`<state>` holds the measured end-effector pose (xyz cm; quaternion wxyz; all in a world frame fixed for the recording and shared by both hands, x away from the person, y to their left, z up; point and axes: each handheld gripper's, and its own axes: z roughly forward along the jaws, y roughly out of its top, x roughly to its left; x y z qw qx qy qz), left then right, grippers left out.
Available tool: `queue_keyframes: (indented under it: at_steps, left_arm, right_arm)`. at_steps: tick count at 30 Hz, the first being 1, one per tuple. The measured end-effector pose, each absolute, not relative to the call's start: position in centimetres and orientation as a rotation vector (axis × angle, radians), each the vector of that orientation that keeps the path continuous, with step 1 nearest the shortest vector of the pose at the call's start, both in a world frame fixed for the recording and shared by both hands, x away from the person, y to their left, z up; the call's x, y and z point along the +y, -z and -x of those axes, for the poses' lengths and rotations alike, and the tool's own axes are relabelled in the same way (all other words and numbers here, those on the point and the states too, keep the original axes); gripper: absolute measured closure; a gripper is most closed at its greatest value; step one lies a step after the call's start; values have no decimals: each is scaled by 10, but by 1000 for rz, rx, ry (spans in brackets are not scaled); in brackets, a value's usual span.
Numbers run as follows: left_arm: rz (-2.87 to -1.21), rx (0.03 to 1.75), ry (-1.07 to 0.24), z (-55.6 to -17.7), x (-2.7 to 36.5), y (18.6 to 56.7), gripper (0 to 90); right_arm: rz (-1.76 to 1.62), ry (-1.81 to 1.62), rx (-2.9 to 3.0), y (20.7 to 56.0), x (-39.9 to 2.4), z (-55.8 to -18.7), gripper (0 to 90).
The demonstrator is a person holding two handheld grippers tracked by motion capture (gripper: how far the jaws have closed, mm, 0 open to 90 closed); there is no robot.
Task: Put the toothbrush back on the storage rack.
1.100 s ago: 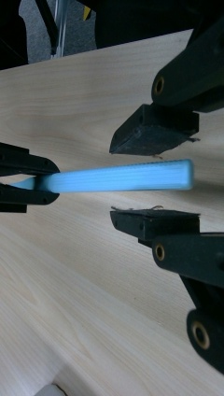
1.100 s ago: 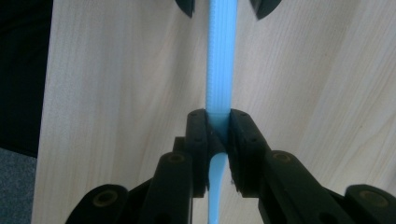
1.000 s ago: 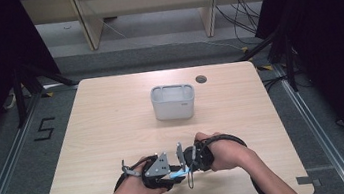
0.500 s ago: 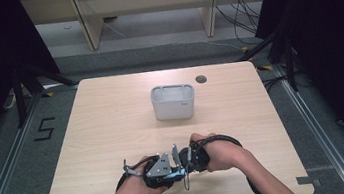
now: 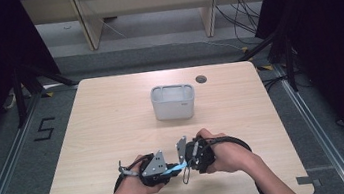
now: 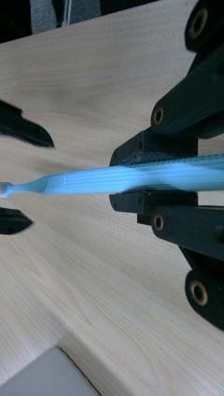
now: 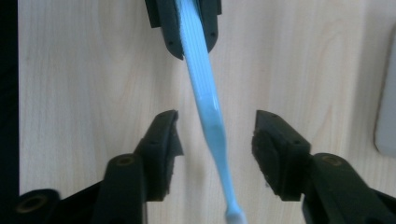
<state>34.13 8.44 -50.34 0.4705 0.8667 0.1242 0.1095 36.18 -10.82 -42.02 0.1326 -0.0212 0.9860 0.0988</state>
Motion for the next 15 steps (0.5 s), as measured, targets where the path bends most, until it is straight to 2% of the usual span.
queue_keyframes:
  at_steps: [4,10,15]
  left_arm:
    - [-2091,347,-296,-342,91,504,778]
    - [-2033,411,-340,-343,102,503,778]
    - [-2002,449,-363,-345,108,503,778]
  right_arm:
    - [-118,-488,2785,416,-125,-354,413]
    - [-269,-750,2695,417,-141,-343,392]
    - [-440,-910,2613,432,-154,-335,383]
